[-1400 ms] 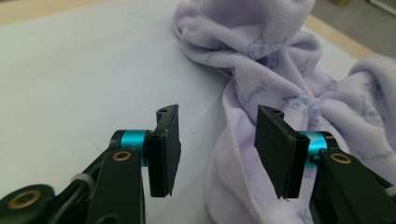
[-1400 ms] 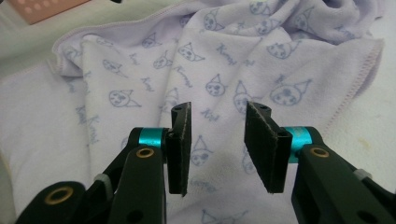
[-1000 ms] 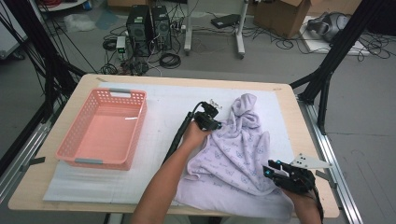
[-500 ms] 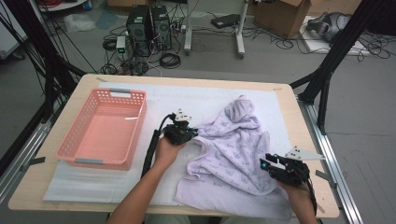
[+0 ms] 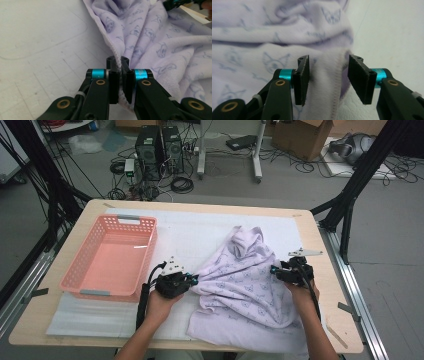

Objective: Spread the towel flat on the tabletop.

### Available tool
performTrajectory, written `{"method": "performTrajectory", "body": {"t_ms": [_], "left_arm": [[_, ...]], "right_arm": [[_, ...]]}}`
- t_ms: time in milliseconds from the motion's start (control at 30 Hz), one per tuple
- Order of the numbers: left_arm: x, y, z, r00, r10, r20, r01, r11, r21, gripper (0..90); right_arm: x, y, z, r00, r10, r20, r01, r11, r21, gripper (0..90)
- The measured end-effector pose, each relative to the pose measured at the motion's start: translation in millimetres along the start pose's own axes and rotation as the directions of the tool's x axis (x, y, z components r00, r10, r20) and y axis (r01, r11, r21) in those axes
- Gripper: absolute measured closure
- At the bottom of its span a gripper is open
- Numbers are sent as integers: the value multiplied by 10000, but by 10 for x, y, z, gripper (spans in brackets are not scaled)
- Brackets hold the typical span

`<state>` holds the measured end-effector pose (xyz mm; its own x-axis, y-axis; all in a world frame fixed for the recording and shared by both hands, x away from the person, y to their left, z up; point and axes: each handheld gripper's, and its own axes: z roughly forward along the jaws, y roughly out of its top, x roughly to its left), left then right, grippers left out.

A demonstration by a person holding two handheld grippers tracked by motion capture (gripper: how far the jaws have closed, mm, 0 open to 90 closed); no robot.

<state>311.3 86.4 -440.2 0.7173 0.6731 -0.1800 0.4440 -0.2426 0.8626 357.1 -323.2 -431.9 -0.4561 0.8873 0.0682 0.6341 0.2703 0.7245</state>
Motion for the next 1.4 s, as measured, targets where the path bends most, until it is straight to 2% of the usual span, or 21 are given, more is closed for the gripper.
{"method": "performTrajectory", "body": {"t_ms": [33,100,133,233,433,633,700,800,833,900,967,1067,1167,1233,1333,1400], "left_arm": [[7,-18,-4,9999,-63,100,63,10000,-20,872],[14,-35,-11,9997,-90,247,92,9999,-65,872],[20,-38,-15,9994,-105,334,108,9999,-81,873],[36,-41,-31,9983,-134,561,143,9998,-145,872],[14,-70,-34,9965,-163,824,173,9998,-111,870],[-61,-81,-9,9931,-285,1140,286,9996,5,855],[-58,-78,1,9911,-350,1288,341,9994,90,774],[-34,-45,31,9921,-449,1168,438,9990,118,557],[-21,-9,37,9921,-442,1174,446,9990,-7,520],[-17,68,55,9930,-280,1145,319,9990,-321,469],[8,187,105,9928,-71,1193,108,9995,-302,450],[64,368,197,9922,-59,1246,111,9991,-408,429],[134,517,295,9944,-201,1041,251,9986,-465,419],[179,573,393,9961,-231,856,252,9994,-233,417],[268,583,579,9981,-521,339,520,9986,34,422],[306,577,667,9990,-399,-197,402,9991,158,428]], "right_arm": [[-5,-16,27,9997,13,-254,-9,9999,156,649],[-1,-39,13,9977,-250,-634,264,9994,220,795],[-6,-46,-13,9964,-365,-770,384,9990,231,811],[-54,-101,-124,9932,-646,-967,676,9973,284,825],[-181,-389,-509,9908,-728,-1143,729,9973,-37,826],[-144,-732,-852,9861,-880,-1409,887,9961,-14,832],[-119,-824,-931,9850,-958,-1438,961,9954,-44,832],[-111,-888,-988,9835,-1043,-1481,1037,9945,-123,828],[-111,-894,-1003,9820,-1130,-1514,1115,9936,-186,808],[-120,-882,-1026,9838,-1087,-1427,1014,9932,-573,660],[-155,-845,-1048,9870,-909,-1325,775,9917,-1027,557],[-213,-738,-1090,9884,-750,-1322,508,9827,-1779,509],[-248,-621,-1073,9885,-729,-1325,431,9757,-2149,487],[-264,-543,-1034,9883,-777,-1315,453,9713,-2335,478],[-278,-428,-930,9890,-813,-1237,496,9694,-2406,460],[-283,-359,-827,9889,-854,-1215,552,9708,-2332,464]]}}
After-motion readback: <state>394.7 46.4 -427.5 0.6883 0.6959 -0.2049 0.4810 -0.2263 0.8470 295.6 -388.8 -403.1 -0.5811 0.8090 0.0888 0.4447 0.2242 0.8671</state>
